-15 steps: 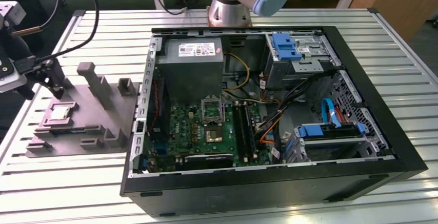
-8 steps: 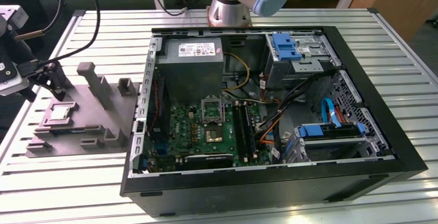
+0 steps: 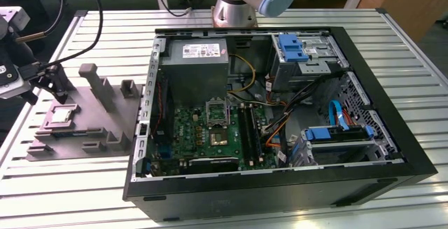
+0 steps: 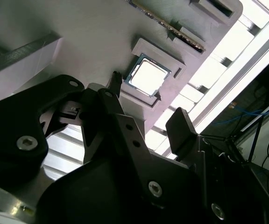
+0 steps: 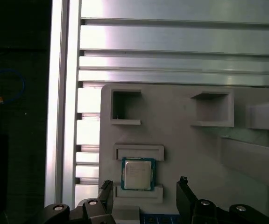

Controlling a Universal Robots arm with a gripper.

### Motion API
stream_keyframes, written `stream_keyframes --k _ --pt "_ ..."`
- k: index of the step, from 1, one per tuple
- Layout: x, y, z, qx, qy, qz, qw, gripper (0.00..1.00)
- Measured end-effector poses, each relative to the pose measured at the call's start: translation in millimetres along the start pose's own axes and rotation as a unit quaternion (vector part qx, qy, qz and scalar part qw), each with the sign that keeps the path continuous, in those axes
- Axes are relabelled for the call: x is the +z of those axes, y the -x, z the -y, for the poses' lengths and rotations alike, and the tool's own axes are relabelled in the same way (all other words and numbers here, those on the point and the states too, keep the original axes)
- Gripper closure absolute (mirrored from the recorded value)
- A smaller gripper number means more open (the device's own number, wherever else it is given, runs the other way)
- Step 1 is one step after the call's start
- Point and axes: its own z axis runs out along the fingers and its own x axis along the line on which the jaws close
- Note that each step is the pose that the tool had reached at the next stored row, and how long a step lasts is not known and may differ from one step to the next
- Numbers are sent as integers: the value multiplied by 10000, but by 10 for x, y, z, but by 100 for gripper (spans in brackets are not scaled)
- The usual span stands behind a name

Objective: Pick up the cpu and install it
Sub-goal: 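Pick up the cpu and move it towards the insertion slot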

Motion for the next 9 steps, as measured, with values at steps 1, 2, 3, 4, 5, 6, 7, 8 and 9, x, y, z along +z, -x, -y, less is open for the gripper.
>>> stream_keyframes --k 1,2,3,4,5,6,7,8,9 --pt "7 0 1 0 0 0 10000 35" --pt "13 0 3 0 0 0 10000 35" --pt "18 0 5 -1 0 0 10000 35" --pt "23 0 5 0 0 -1 10000 35" --pt "25 0 5 0 0 -1 10000 35" --pt "25 0 6 0 -1 -1 10000 35" --pt "28 0 6 0 0 0 10000 35" --pt "30 0 6 0 0 0 10000 35" --pt "30 0 6 0 0 0 10000 35"
